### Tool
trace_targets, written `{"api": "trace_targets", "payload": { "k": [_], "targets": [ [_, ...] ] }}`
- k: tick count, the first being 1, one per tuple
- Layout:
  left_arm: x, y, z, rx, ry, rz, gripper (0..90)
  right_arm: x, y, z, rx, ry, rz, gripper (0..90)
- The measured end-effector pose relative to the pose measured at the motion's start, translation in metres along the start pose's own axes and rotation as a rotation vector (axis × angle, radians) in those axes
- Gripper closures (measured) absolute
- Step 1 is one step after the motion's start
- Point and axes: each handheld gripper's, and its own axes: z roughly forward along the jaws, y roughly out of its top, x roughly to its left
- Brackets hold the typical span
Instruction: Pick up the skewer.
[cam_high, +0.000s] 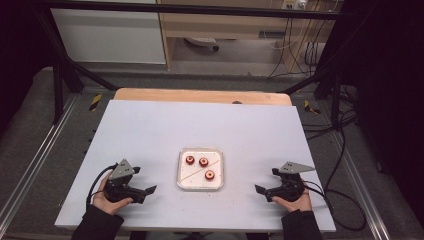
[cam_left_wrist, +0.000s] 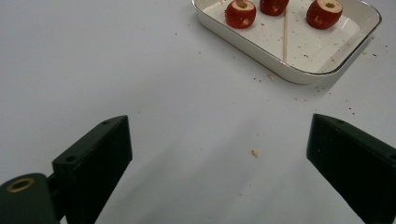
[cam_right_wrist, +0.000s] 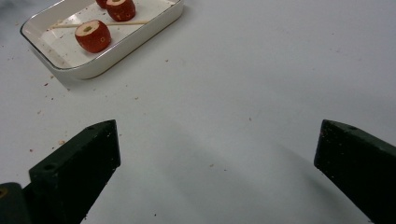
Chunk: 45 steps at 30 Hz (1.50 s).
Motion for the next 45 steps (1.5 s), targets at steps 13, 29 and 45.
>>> {"api": "trace_targets", "payload": {
  "k": [13,29,45],
  "targets": [
    [-0.016,0.020,0.011,0.015,-0.011,0.028,7.2,0.000,0.000,0.000,0.002,0.002,-0.001,0.8],
    [-0.039,0.061,0.041,0.055,-0.032,0.079,9.2,0.000,0.000,0.000,0.007,0.002,-0.006,0.9],
    [-0.052,0.078,0.085,0.142,-0.052,0.098,36.5,0.000,-0.001,0.001,0.014,0.005,-0.008,1.0]
  ]
}}
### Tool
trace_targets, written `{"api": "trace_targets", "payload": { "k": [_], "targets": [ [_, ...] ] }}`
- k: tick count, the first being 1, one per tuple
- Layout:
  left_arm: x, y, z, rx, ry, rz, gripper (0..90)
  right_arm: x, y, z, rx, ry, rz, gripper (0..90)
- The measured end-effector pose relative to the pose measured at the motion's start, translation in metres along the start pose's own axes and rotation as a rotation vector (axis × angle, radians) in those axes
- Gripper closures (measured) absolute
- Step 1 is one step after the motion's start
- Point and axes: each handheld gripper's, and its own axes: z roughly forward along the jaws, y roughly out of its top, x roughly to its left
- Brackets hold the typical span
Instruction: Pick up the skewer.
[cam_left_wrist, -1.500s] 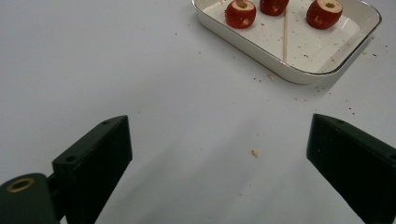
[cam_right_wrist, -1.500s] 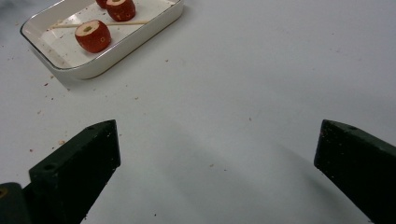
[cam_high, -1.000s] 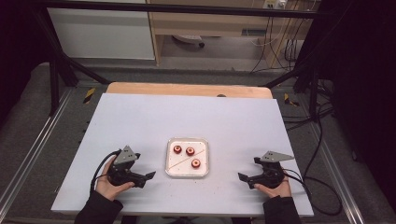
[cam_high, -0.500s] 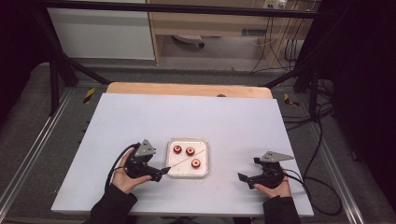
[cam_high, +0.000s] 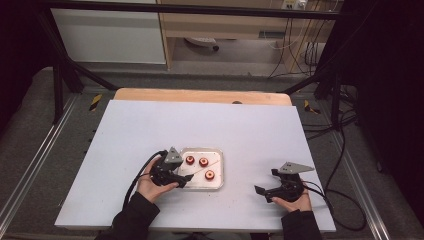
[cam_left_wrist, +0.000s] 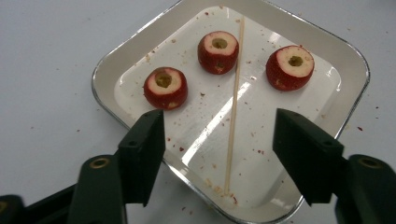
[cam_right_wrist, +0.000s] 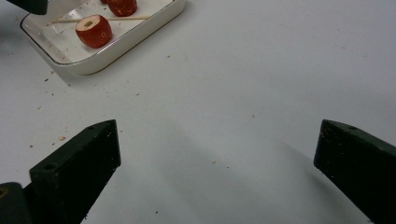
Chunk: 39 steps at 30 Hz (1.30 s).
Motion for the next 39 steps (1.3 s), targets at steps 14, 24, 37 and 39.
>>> {"api": "trace_targets", "payload": {
  "k": [14,24,37,39],
  "targets": [
    [-0.001,0.001,0.013,0.019,-0.039,-0.002,69.3,0.000,0.000,0.000,0.001,0.002,-0.004,1.1],
    [-0.003,-0.002,0.017,0.025,-0.039,-0.002,81.8,0.000,0.000,0.000,0.001,0.003,0.000,1.1],
    [-0.005,-0.003,0.016,0.024,-0.028,0.012,87.8,0.000,0.000,0.001,0.001,0.006,-0.003,1.1],
    [-0.005,-0.003,0.016,0.025,-0.034,0.017,88.1,0.000,0.000,0.001,0.002,0.006,-0.003,1.1]
  ]
}}
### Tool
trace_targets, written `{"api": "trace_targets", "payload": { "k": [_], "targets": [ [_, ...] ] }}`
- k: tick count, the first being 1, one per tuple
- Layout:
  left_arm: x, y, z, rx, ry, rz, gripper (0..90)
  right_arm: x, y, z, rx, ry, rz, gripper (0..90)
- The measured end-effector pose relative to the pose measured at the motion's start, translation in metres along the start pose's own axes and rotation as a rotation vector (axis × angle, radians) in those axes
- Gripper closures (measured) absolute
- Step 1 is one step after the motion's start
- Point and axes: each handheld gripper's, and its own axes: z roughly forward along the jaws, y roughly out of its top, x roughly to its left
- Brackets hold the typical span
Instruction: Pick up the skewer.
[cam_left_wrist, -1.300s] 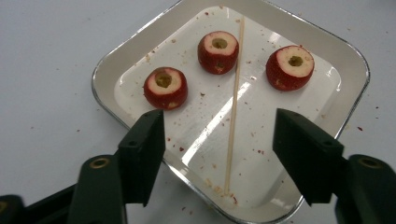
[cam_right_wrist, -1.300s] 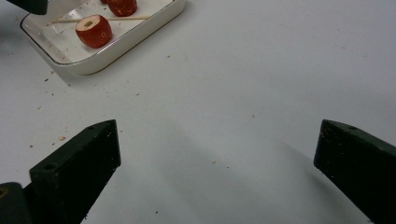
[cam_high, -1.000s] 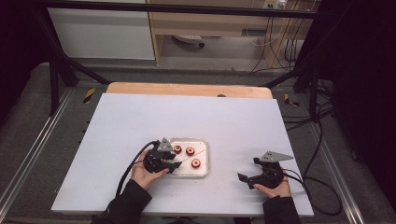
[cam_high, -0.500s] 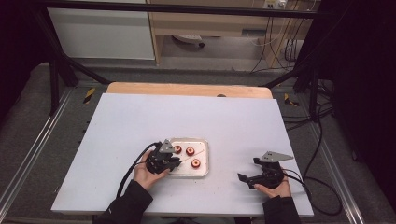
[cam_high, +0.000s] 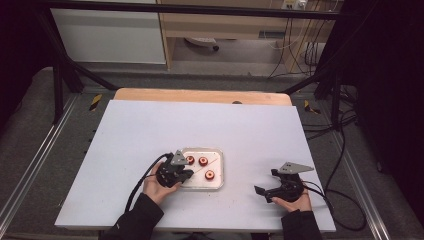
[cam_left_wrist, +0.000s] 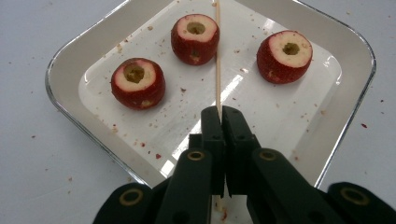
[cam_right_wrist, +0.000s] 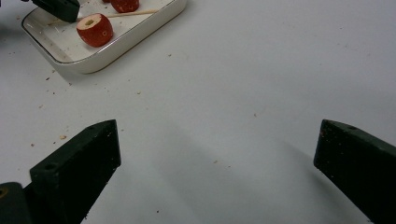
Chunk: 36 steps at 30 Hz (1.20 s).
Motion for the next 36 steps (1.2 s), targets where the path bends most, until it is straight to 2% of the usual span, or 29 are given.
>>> {"api": "trace_targets", "payload": {
  "k": [11,18,25,30,34,36],
  "targets": [
    [0.000,-0.003,-0.001,-0.029,-0.022,-0.005,88.5,0.000,0.000,0.000,0.001,0.002,0.001,1.1],
    [-0.002,-0.001,-0.010,-0.076,-0.029,-0.003,88.5,0.000,0.000,0.000,0.001,0.001,-0.002,1.1],
    [-0.004,0.000,-0.017,-0.084,-0.041,0.008,88.5,0.001,0.001,-0.002,-0.005,-0.006,-0.009,1.1],
    [-0.006,0.002,-0.023,-0.092,-0.051,0.018,88.5,0.007,0.006,-0.001,-0.007,-0.015,-0.046,1.0],
    [-0.008,0.005,-0.028,-0.096,-0.056,0.029,88.5,0.014,0.013,0.000,0.003,-0.023,-0.097,1.1],
    [-0.010,0.006,-0.030,-0.097,-0.060,0.036,88.5,0.021,0.019,0.002,0.014,-0.028,-0.144,1.5]
  ]
}}
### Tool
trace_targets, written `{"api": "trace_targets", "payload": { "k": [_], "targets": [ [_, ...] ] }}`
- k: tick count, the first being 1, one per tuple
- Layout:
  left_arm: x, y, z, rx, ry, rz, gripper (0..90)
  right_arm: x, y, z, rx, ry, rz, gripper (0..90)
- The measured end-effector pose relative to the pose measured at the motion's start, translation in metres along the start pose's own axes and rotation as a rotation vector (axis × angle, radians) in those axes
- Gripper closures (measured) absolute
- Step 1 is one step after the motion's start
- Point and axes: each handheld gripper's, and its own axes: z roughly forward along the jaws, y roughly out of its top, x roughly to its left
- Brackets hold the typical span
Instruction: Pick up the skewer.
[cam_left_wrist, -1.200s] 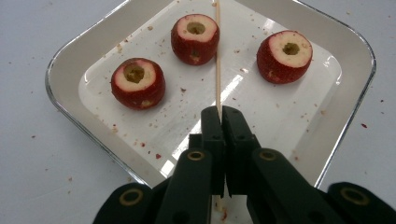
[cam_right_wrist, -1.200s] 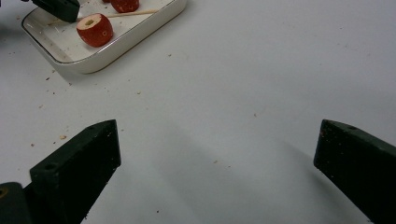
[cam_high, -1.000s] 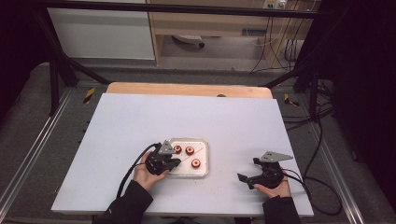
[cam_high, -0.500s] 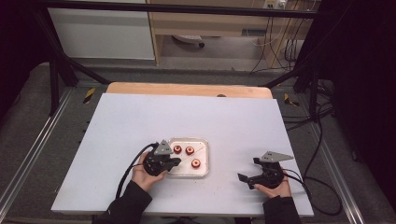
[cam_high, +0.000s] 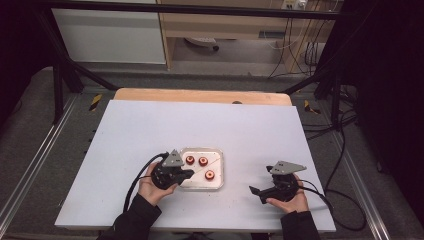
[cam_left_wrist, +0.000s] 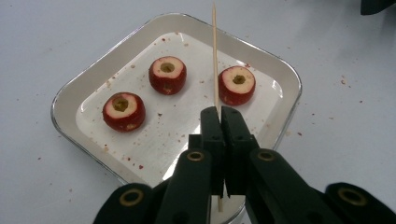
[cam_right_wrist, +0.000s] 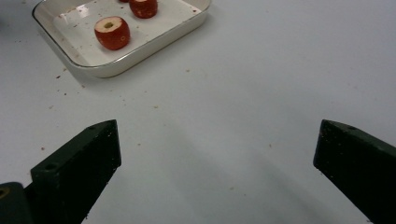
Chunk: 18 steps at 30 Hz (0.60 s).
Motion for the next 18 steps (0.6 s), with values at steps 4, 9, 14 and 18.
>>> {"api": "trace_targets", "payload": {
  "k": [4,9,14,18],
  "targets": [
    [-0.003,0.004,-0.004,0.003,-0.008,0.014,88.5,0.009,0.009,0.004,0.018,-0.006,-0.060,2.1],
    [-0.009,0.007,-0.004,0.019,-0.025,0.042,88.5,0.026,0.027,0.014,0.042,-0.012,-0.182,4.0],
    [-0.013,0.011,-0.002,0.037,-0.034,0.062,88.5,0.036,0.036,0.019,0.046,-0.016,-0.257,5.4],
    [-0.017,0.017,-0.001,0.051,-0.041,0.084,88.5,0.049,0.047,0.023,0.059,-0.017,-0.366,8.2]
  ]
}}
